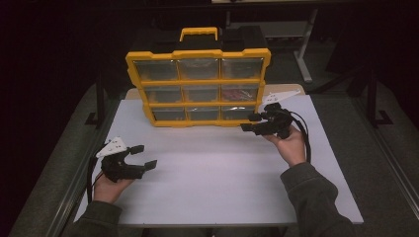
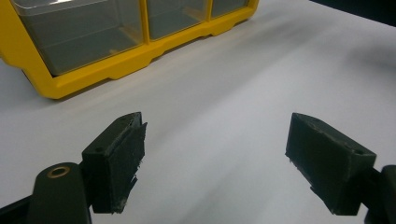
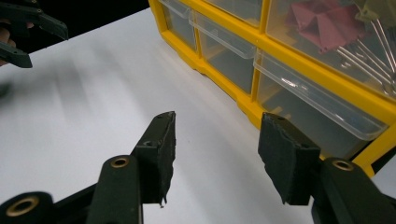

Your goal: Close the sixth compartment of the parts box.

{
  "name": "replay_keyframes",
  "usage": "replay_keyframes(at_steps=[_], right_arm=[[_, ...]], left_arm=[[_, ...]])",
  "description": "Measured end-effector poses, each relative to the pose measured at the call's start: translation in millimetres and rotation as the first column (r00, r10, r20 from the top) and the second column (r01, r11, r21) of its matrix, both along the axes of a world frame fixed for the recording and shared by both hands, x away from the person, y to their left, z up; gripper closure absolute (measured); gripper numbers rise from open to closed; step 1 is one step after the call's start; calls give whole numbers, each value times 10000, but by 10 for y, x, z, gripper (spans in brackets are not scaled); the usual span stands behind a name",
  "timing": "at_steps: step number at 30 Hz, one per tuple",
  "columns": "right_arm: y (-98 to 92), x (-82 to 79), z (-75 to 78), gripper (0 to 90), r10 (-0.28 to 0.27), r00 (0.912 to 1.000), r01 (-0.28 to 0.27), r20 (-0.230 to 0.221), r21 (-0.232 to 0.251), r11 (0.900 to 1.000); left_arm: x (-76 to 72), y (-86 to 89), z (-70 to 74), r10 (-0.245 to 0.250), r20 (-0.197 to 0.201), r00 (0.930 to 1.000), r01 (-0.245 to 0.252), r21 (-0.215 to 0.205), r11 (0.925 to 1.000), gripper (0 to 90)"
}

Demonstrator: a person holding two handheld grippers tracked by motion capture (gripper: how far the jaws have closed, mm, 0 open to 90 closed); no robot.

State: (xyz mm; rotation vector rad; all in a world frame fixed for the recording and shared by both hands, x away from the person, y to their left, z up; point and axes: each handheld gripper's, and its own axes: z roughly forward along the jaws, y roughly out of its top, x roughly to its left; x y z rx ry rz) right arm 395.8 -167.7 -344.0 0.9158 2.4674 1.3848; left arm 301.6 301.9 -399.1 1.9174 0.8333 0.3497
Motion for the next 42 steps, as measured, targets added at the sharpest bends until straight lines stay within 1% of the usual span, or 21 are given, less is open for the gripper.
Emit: replay_keyframes(at_steps=[1, 2, 8, 10, 14, 19, 20, 23, 24, 27, 29, 30, 37, 42], right_arm=[[-6, -15, -4, 439, -71, 9999, 71, -76, 22, 10000], [-18, -19, -13, 438, -28, 10000, 28, 0, 24, 10000], [-78, -81, -56, 426, -150, 9998, 151, -92, 162, 9998], [-102, -101, -67, 423, -213, 9998, 214, -53, 201, 9996], [-148, -143, -88, 406, -276, 9996, 276, -50, 181, 9995], [-195, -194, -112, 388, -384, 9993, 384, 0, 199, 9991], [-205, -208, -116, 385, -403, 9992, 403, 2, 224, 9989], [-232, -246, -127, 372, -481, 9988, 480, 41, 204, 9986], [-238, -261, -130, 368, -510, 9987, 508, 68, 193, 9985], [-262, -302, -148, 361, -567, 9983, 565, 106, 139, 9983], [-283, -326, -163, 351, -551, 9984, 550, 82, 129, 9984], [-290, -336, -170, 349, -595, 9981, 593, 167, 135, 9982], [-359, -420, -221, 309, -762, 9969, 762, 175, 28, 9971], [-393, -482, -235, 289, -865, 9958, 864, 303, 29, 9963]], left_arm=[[0, 0, -1, 1, 0, 10000, -1, 16, 10000, 195], [1, 4, -1, -19, -1, 10000, 19, 69, 10000, 195], [1, 5, -3, -17, -5, 10000, 17, 61, 10000, 195], [2, 8, -3, -23, -9, 10000, 23, 77, 10000, 195], [1, 9, -5, -29, -13, 10000, 29, 90, 10000, 195], [1, 27, 3, -78, -97, 9999, 81, 314, 9995, 195], [2, 30, 2, -93, -65, 9999, 95, 343, 9994, 195], [2, 30, -2, -111, 27, 9999, 110, 291, 9995, 195], [5, 33, -1, -154, 71, 9999, 151, 346, 9993, 194], [-6, 25, -5, -41, -37, 10000, 42, 220, 9997, 194], [-11, 23, -1, -32, -10, 10000, 32, 204, 9998, 193], [-14, 17, 0, 0, 19, 10000, 0, 161, 9999, 193], [-24, 11, 14, -21, 25, 10000, 20, 255, 9997, 187], [-38, -20, 13, -22, 42, 10000, 21, 247, 9997, 180]])
